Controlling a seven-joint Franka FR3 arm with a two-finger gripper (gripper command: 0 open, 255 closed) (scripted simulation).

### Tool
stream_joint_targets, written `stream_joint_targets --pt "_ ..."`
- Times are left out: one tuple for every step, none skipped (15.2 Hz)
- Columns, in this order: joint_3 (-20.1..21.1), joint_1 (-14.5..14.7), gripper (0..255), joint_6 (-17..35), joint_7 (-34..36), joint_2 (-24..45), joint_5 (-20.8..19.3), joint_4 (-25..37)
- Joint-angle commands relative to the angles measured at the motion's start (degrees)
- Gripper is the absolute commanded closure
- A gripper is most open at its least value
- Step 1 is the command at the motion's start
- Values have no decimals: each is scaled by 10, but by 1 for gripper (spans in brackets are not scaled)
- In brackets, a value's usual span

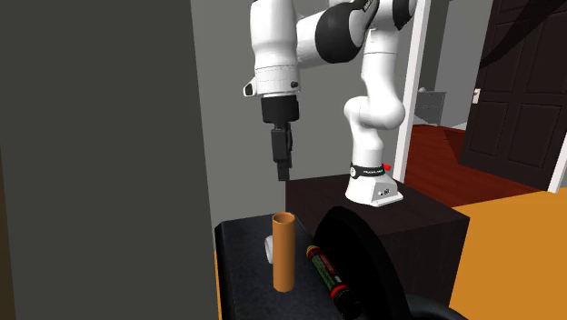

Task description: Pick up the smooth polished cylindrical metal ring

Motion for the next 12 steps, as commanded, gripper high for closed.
stream_joint_targets --pt "11 6 0 10 41 47 -24 34" --pt "15 11 0 14 61 72 -38 51" --pt "18 17 0 18 81 96 -52 68" --pt "19 24 0 21 101 121 -66 87" --pt "18 32 0 23 120 146 -81 106" --pt "17 41 0 24 138 170 -94 127" --pt "15 51 0 24 155 195 -107 148" --pt "12 62 0 23 172 219 -120 171" --pt "8 73 0 21 187 244 -131 194" --pt "4 84 0 19 201 267 -142 217" --pt "2 86 0 25 201 271 -143 215" --pt "0 87 0 31 202 275 -145 212"
